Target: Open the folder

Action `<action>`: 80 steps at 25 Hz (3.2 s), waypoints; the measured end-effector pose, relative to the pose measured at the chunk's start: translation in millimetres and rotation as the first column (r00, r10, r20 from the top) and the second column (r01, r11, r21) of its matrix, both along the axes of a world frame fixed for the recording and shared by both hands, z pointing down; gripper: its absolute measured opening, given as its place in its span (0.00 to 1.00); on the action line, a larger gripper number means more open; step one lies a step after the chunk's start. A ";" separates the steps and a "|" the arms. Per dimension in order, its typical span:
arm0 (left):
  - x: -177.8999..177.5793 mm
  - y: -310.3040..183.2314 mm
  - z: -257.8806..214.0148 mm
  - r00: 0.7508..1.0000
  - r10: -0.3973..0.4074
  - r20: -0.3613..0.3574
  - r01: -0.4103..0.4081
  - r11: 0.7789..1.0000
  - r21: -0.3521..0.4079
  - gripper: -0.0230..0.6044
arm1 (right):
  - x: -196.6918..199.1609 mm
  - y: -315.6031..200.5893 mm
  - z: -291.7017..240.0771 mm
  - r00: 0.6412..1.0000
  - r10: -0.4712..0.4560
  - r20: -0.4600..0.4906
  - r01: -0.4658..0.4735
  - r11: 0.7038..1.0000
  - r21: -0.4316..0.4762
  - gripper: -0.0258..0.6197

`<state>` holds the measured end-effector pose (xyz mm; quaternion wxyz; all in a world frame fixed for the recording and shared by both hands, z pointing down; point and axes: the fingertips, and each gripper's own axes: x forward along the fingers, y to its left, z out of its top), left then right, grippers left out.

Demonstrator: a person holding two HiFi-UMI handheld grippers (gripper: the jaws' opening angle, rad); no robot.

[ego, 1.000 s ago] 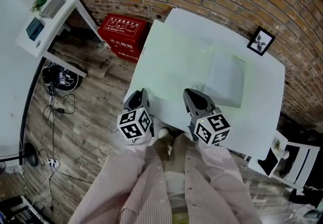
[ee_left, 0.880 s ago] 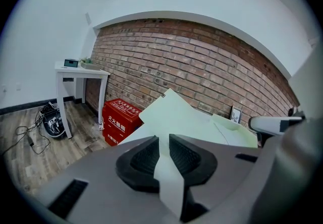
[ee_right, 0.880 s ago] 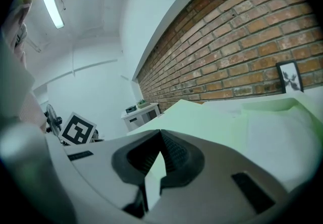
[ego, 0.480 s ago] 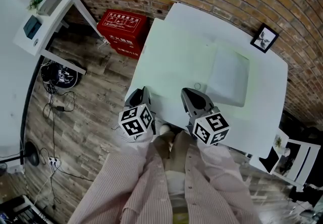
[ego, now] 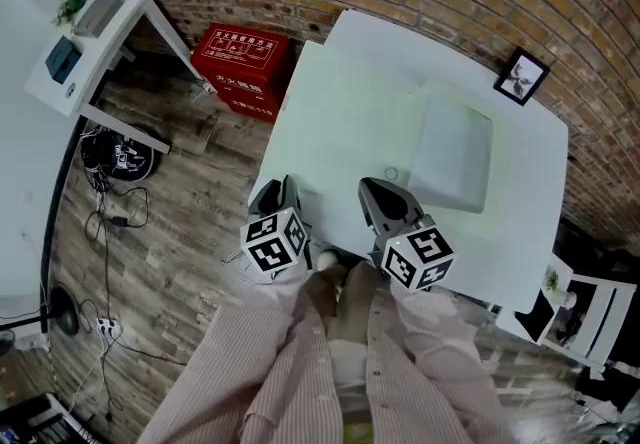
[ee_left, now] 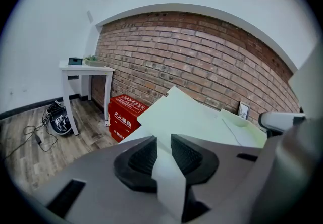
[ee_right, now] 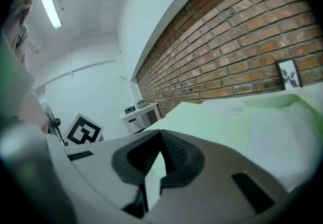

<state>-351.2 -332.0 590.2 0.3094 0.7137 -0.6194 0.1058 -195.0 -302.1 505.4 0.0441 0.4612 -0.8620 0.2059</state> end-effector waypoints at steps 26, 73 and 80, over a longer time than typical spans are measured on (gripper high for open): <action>22.5 40.6 -74.5 0.983 0.049 0.179 -0.092 0.967 0.238 0.18 | 19.2 26.5 -26.2 0.997 -0.039 0.060 0.036 0.998 0.046 0.05; 186.4 73.6 -199.4 0.835 0.467 0.292 -0.550 0.685 0.477 0.02 | 208.5 83.6 -114.9 0.945 0.318 0.072 -0.326 0.905 0.274 0.05; 183.1 65.2 -214.9 0.844 0.463 0.270 -0.534 0.682 0.500 0.02 | 232.1 88.9 -126.6 0.935 0.352 0.052 -0.350 0.886 0.305 0.05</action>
